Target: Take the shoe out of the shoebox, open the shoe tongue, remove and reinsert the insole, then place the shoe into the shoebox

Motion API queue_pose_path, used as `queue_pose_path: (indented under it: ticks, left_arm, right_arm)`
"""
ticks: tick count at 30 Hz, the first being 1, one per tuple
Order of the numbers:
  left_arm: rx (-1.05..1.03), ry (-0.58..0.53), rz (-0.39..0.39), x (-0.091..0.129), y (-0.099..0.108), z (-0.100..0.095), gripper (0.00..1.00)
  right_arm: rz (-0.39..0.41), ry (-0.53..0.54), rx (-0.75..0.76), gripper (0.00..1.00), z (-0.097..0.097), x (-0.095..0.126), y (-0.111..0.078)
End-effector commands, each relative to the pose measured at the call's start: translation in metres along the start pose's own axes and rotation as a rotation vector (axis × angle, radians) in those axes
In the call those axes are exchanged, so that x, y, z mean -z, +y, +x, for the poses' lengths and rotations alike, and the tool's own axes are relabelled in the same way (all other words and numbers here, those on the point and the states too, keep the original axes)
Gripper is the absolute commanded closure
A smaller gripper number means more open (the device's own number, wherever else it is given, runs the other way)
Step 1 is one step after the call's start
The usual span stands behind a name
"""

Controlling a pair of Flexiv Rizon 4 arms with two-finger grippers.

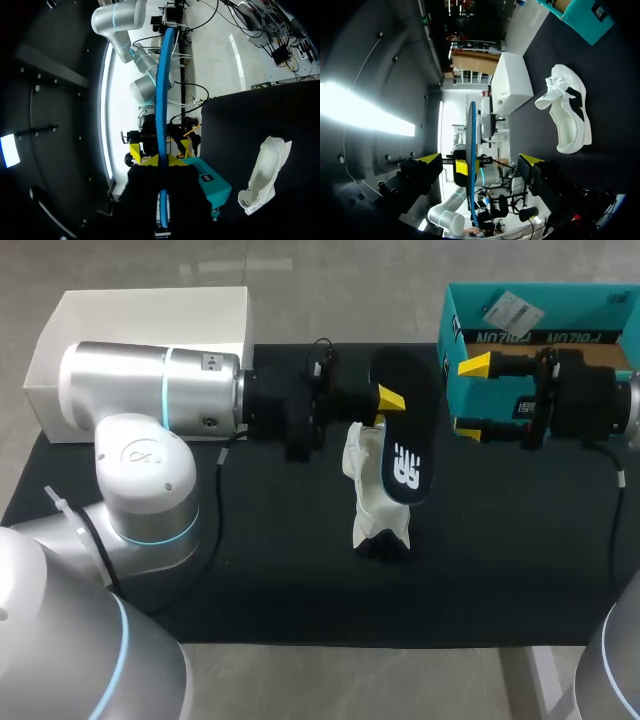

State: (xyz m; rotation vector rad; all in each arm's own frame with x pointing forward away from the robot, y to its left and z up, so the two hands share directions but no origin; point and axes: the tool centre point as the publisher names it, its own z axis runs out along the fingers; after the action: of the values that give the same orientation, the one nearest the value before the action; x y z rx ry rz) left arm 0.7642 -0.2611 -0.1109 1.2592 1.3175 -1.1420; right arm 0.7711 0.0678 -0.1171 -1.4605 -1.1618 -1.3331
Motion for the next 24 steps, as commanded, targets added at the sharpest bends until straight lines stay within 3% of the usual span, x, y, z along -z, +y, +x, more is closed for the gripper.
queue_pose_path:
  ticks: [1, 8, 17, 24]
  left_arm:
    - [-0.002, -0.008, -0.009, 0.001, -0.004, 0.002, 1.00]
    - [0.005, -0.011, -0.002, 0.005, -0.007, 0.001, 1.00]
    - [0.014, 0.007, 0.004, 0.013, -0.005, 0.003, 1.00]
    - [0.019, 0.018, 0.002, 0.017, -0.003, 0.005, 1.00]
  right_arm:
    - [-0.004, -0.009, 0.004, 0.00, 0.003, 0.007, -0.004]
    - [0.008, -0.038, 0.032, 0.00, 0.002, 0.015, -0.004]
    - [0.024, -0.177, 0.116, 0.00, -0.010, 0.054, -0.002]
    - [0.133, -0.305, 0.138, 0.00, -0.011, 0.091, -0.007]
